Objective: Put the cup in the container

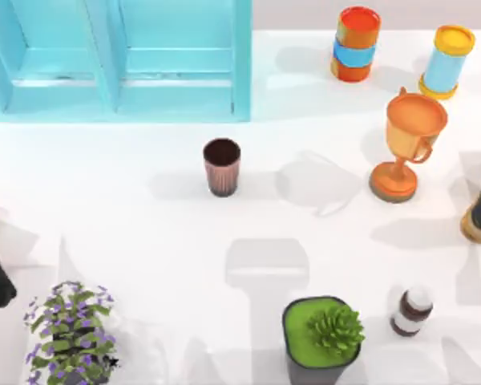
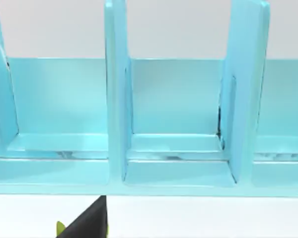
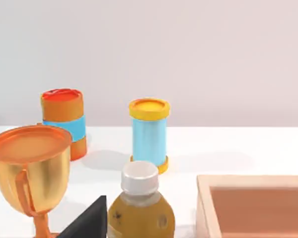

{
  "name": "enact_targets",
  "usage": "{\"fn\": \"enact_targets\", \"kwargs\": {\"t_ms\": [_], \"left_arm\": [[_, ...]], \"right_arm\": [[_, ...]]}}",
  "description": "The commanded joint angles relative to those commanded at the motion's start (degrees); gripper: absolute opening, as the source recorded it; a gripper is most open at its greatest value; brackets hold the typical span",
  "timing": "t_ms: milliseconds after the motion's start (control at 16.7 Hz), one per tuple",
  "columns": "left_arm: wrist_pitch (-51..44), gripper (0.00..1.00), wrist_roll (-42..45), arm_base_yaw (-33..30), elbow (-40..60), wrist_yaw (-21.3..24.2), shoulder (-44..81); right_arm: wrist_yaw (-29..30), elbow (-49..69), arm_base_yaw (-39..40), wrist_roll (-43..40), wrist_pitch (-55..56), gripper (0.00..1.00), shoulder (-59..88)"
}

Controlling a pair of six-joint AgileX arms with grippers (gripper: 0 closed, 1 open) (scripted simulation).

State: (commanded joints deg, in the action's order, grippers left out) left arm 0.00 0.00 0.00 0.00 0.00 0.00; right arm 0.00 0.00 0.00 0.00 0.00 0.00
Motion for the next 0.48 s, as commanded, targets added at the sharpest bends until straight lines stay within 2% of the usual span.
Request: {"fn": "enact_targets", "kwargs": {"t_ms": [240, 480], "left_arm": [[0.0, 1.00, 0.0, 0.0, 0.0, 0.0, 0.0], [0.0, 1.00, 0.0, 0.0, 0.0, 0.0, 0.0]], "right_arm": [[-0.1, 1.1, 0.4, 0.5, -0.6, 1.00, 1.1], [-0.4, 8.5, 3.3, 3.5, -5.4, 1.00, 9.1]]}}
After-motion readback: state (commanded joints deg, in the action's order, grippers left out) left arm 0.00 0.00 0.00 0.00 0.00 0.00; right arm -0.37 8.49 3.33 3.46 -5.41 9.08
